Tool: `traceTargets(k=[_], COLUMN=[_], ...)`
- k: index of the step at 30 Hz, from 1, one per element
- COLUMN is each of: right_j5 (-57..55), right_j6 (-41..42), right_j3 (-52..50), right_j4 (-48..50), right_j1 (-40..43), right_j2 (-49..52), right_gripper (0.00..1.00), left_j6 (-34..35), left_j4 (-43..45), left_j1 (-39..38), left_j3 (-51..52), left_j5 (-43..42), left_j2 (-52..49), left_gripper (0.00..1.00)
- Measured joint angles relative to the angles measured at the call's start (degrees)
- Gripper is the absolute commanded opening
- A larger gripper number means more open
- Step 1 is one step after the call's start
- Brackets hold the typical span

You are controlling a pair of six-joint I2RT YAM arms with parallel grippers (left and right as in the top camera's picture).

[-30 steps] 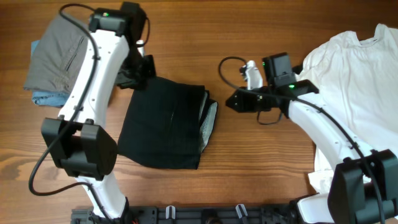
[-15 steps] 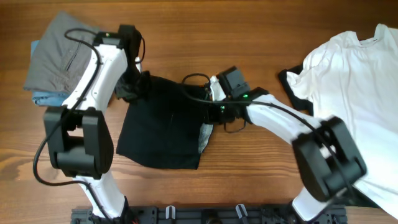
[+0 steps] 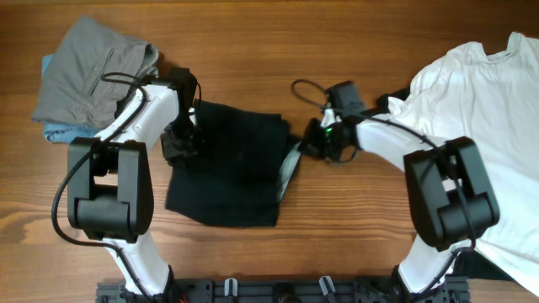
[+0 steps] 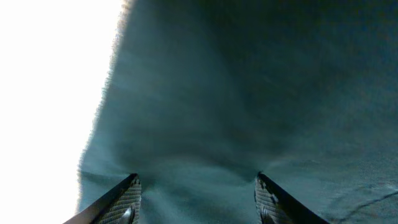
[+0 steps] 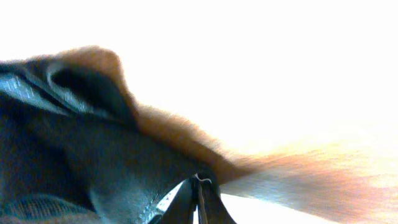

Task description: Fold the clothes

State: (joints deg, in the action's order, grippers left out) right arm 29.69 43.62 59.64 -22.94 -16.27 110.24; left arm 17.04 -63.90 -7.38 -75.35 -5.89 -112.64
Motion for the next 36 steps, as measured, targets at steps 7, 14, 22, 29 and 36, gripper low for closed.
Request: traceTargets(k=[7, 14, 22, 29, 36], right_j5=[-3.89, -4.68, -2.99, -2.73, -2.75], right_j6=[-8.26, -18.97, -25.83, -25.66, -24.44], right_j3=[0.44, 0.83, 1.01, 0.92, 0.85], right_j4=[-3.93, -11.82, -16.24, -15.19, -14.01], right_j1=[10.08, 9.44, 4.59, -0.31, -0.28], right_j2=[-3.52, -17.64, -22.69, -21.66, -21.53], right_gripper=[0.11, 0.11, 0.08, 0.07, 0.07], left_j6=[0.15, 0.00, -1.68, -1.25, 9.33], left_j4=[11.21, 16.26, 2.64, -2.08, 11.26], left_j1=[-0.26, -2.32, -1.18, -3.28, -6.69], left_j3=[0.13, -0.07, -1.11, -1.20, 14.01], left_j5=[-4.70, -10.34, -11.63, -11.69, -12.24], left_j2=[0.00, 0.00, 2.78, 8.35, 8.39], left_gripper=[0.37, 0.20, 0.04, 0.04, 0.04])
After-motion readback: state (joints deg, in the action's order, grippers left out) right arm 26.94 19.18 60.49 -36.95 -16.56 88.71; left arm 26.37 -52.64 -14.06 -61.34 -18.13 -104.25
